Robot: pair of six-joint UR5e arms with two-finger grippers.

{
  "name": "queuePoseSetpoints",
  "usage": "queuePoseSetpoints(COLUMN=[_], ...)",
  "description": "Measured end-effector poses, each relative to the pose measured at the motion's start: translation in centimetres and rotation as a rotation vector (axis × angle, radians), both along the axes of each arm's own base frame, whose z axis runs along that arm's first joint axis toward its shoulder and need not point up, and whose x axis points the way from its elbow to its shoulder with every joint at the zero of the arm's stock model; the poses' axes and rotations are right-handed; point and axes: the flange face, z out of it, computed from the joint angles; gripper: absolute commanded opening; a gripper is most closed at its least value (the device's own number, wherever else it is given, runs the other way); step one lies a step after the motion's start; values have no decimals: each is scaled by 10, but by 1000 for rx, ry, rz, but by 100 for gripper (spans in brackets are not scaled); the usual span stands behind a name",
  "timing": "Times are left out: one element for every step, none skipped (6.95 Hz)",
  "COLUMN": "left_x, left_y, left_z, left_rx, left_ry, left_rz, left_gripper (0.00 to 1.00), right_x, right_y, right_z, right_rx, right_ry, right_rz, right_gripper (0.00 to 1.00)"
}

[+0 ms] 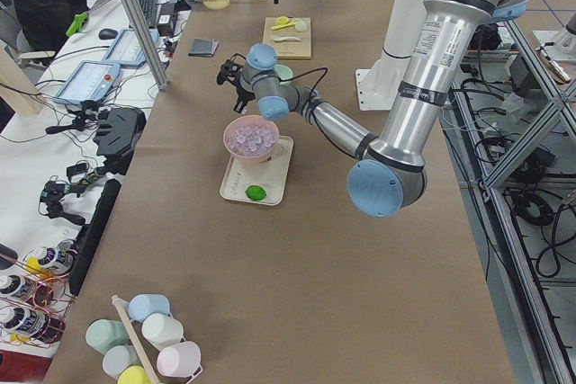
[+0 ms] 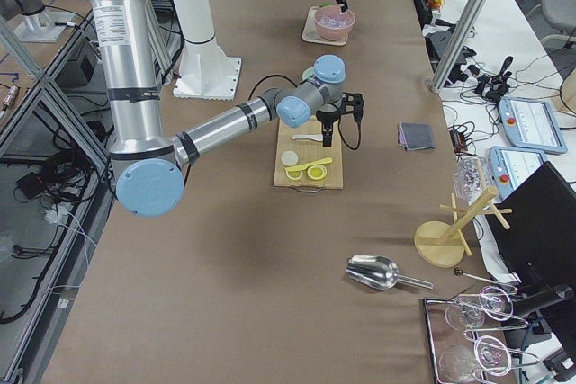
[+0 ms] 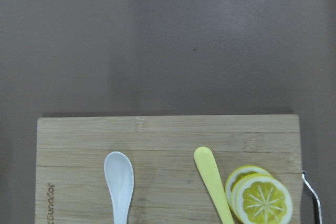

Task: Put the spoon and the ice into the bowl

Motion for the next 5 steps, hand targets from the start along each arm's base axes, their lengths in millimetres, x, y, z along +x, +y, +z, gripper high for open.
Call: queuePoseSetpoints(left_x=[14,34,57,76,90], left_y=[1,9,19,29,38], left_z=[-30,-52,-67,-75,-79], left_rx=[-41,-74,-87,-87,-89], left_ry=[65,110,135,144,149], left_rz=[-19,-28,-41,-51,-54], left_gripper=[0,0,0,0,0], right_x=[-29,-55,-80,-101,-119], right_y=[11,21,30,35,39], right_z=[-3,-3,-3,-2,4], right_rx=[-18,-15,1,17,26], right_ry=[9,32,55,74,95], right_rz=[19,24,15,3,-11], right_gripper=[99,97,94,89,81])
